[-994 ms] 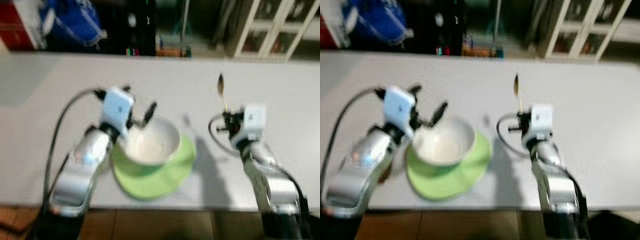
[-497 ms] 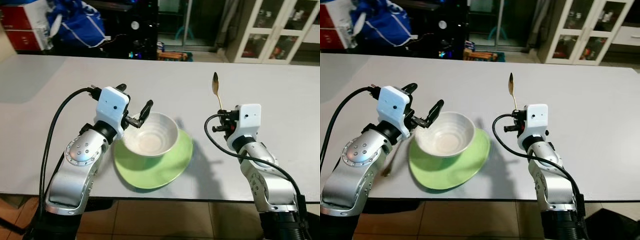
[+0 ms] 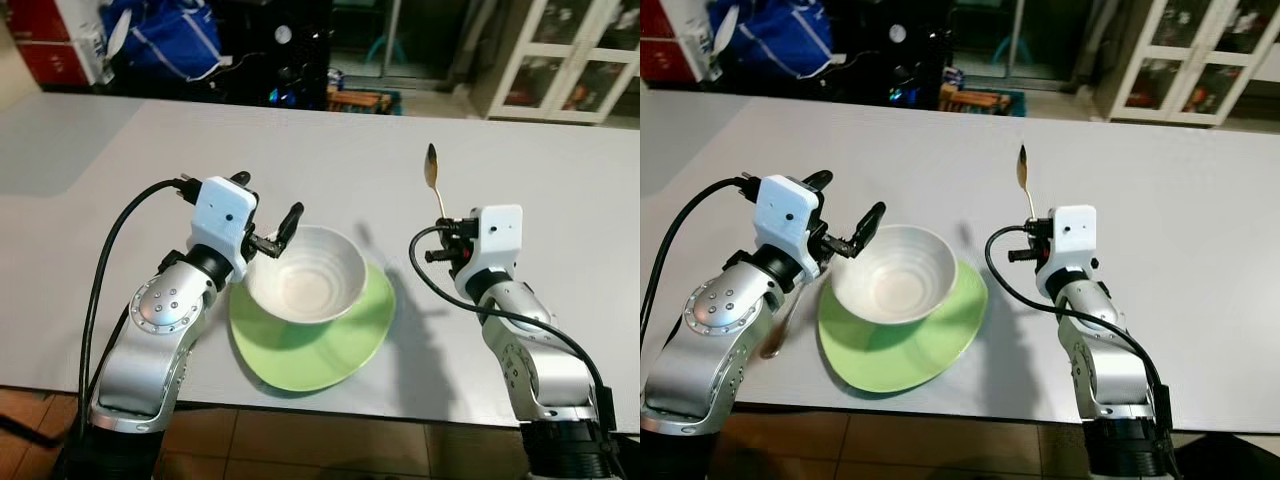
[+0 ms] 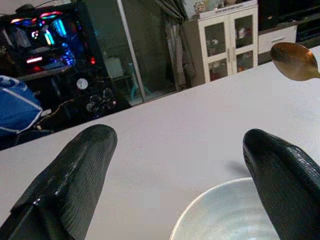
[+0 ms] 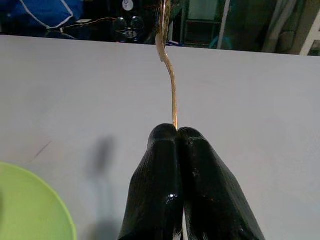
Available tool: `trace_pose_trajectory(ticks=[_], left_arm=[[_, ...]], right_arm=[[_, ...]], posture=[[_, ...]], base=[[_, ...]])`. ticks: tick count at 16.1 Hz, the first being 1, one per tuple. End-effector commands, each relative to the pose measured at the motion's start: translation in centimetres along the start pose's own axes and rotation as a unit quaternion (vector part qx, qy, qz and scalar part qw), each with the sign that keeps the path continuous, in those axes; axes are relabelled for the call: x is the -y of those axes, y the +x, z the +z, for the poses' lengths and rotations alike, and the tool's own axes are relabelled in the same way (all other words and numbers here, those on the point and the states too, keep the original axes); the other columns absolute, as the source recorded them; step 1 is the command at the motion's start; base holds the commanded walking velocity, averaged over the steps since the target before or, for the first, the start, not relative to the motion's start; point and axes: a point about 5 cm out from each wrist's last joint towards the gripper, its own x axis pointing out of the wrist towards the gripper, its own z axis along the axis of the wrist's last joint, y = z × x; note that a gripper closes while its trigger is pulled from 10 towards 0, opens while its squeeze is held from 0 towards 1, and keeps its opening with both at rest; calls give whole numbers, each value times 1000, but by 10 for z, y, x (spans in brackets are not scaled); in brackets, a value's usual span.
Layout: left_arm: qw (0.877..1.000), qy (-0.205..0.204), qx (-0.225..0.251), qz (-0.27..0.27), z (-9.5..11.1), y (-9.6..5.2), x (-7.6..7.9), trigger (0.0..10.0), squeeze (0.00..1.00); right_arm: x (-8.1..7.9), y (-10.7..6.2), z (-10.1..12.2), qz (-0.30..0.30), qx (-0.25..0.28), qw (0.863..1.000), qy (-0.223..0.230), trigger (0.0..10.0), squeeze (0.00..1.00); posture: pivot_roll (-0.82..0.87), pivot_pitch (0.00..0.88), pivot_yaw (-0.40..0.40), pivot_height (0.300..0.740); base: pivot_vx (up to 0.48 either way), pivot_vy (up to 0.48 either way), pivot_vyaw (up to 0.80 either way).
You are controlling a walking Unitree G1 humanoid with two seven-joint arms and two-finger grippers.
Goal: Setting the table
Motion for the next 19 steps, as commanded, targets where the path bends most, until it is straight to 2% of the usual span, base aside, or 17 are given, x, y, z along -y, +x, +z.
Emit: trace_pose_trajectory(ticks=[1,16,18,19], left_arm=[[1000,-2,-8,5,-3,-2,-1,10000,0],[1000,-8,-6,3,-4,-1,3,10000,0],[1000,-5,-4,-4,-3,-1,5,10000,0],[1000,1,-3,-25,-1,-2,6,10000,0]], right_arm=[[1,1,5,2,4,1000,-2,10000,0],[-1,1,6,8,4,1000,-3,10000,0],[1,0,7,5,5,1000,-4,10000,0],[5,0,7,-3,0,1000,-14,10000,0]], posture=[[71,0,-26,740],[58,0,-38,740],[56,0,-37,740],[55,0,-37,740]], base=[[0,0,0],[0,0,0],[0,0,0],[0,0,0]])
